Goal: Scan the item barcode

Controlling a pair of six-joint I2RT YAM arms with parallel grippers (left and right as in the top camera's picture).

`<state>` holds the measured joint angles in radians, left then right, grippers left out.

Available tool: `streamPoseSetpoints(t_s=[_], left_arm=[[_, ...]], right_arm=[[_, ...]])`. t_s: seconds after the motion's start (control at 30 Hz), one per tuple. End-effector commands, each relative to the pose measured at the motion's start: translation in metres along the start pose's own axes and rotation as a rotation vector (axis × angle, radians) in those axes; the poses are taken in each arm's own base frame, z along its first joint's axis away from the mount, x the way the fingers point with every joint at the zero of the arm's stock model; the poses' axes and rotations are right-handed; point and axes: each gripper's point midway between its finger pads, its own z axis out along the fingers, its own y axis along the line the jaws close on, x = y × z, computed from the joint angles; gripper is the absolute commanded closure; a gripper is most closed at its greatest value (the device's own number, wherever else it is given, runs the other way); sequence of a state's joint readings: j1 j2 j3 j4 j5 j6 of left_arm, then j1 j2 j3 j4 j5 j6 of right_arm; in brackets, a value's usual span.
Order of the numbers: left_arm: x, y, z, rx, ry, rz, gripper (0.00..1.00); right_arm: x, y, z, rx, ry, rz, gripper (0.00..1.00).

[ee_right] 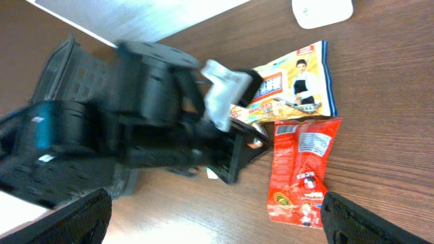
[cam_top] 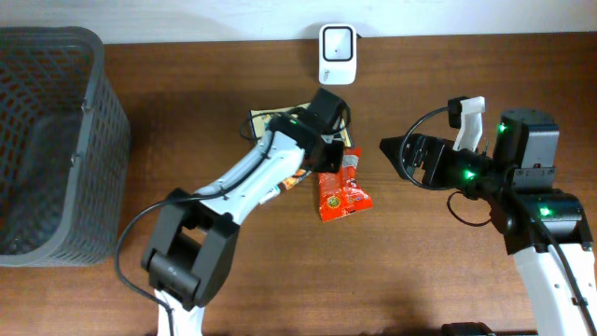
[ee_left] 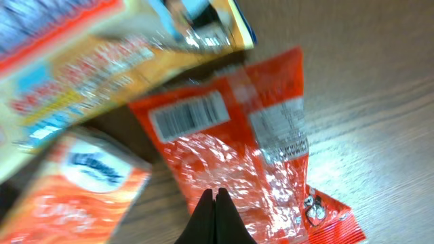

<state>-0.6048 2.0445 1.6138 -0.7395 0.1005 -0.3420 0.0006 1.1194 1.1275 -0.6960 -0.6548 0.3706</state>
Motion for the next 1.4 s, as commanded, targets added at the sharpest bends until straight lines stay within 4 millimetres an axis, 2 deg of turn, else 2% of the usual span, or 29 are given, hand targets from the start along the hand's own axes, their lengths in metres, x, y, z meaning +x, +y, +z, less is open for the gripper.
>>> streamPoseSetpoints(t_s=[0.0, 0.07, 0.13, 0.27, 0.33, 0.47, 0.57, 0.6, 0.67, 0.7, 0.77, 0.8, 0.83, 0.9, 0.93, 1.0, 1.1, 1.37], left_arm=[[-0.01, -0.02, -0.018, 0.126, -0.017, -0.016, 1.0], [-0.006, -0.035, -0.011, 0.188, 0.002, -0.001, 1.0], [-0.001, -0.053, 0.007, 0.226, 0.012, 0.031, 1.0], [0.01, -0.073, 0.033, 0.269, 0.039, 0.067, 1.0], [0.02, -0.073, 0.05, 0.259, 0.075, 0.07, 1.0], [0.038, -0.061, 0.079, 0.225, 0.143, 0.053, 1.0], [0.045, -0.054, 0.088, 0.21, 0.17, 0.053, 1.0], [0.045, -0.053, 0.088, 0.211, 0.17, 0.064, 1.0], [0.037, -0.065, 0.075, 0.269, 0.154, 0.121, 1.0], [0.024, -0.077, 0.055, 0.316, 0.13, 0.157, 1.0], [0.009, -0.086, 0.031, 0.329, 0.092, 0.182, 1.0], [-0.003, -0.092, 0.009, 0.337, 0.058, 0.207, 1.0], [-0.01, -0.093, -0.003, 0.33, 0.037, 0.213, 1.0], [-0.024, -0.091, -0.027, 0.288, -0.009, 0.216, 1.0], [-0.034, -0.081, -0.046, 0.219, -0.048, 0.211, 1.0], [-0.042, -0.056, -0.067, 0.092, -0.082, 0.193, 1.0], [-0.03, -0.031, -0.07, -0.016, -0.035, 0.158, 1.0], [0.017, -0.009, -0.025, -0.067, 0.106, 0.073, 1.0]], right_arm=[[-0.005, -0.01, -0.004, 0.041, -0.023, 0.029, 0.02], [-0.007, -0.019, -0.009, 0.056, -0.03, 0.056, 0.02], [-0.007, -0.036, -0.019, 0.096, -0.035, 0.12, 0.02], [-0.004, -0.057, -0.033, 0.131, -0.039, 0.22, 0.02], [-0.001, -0.068, -0.041, 0.157, -0.043, 0.27, 0.02], [0.001, -0.078, -0.047, 0.182, -0.047, 0.301, 0.02], [0.001, -0.078, -0.047, 0.182, -0.046, 0.302, 0.02], [0.001, -0.078, -0.047, 0.182, -0.046, 0.302, 0.02], [0.001, -0.078, -0.047, 0.182, -0.046, 0.302, 0.02], [0.001, -0.078, -0.047, 0.182, -0.046, 0.302, 0.02], [0.001, -0.078, -0.047, 0.183, -0.046, 0.302, 0.02], [0.001, -0.078, -0.047, 0.183, -0.046, 0.302, 0.02], [0.001, -0.078, -0.047, 0.183, -0.046, 0.302, 0.02], [0.001, -0.078, -0.047, 0.183, -0.045, 0.296, 0.02], [0.001, -0.078, -0.047, 0.183, -0.043, 0.274, 0.02], [0.002, -0.078, -0.047, 0.183, -0.04, 0.256, 0.02], [0.002, -0.078, -0.047, 0.183, -0.04, 0.256, 0.02], [0.002, -0.077, -0.047, 0.183, -0.04, 0.256, 0.02]])
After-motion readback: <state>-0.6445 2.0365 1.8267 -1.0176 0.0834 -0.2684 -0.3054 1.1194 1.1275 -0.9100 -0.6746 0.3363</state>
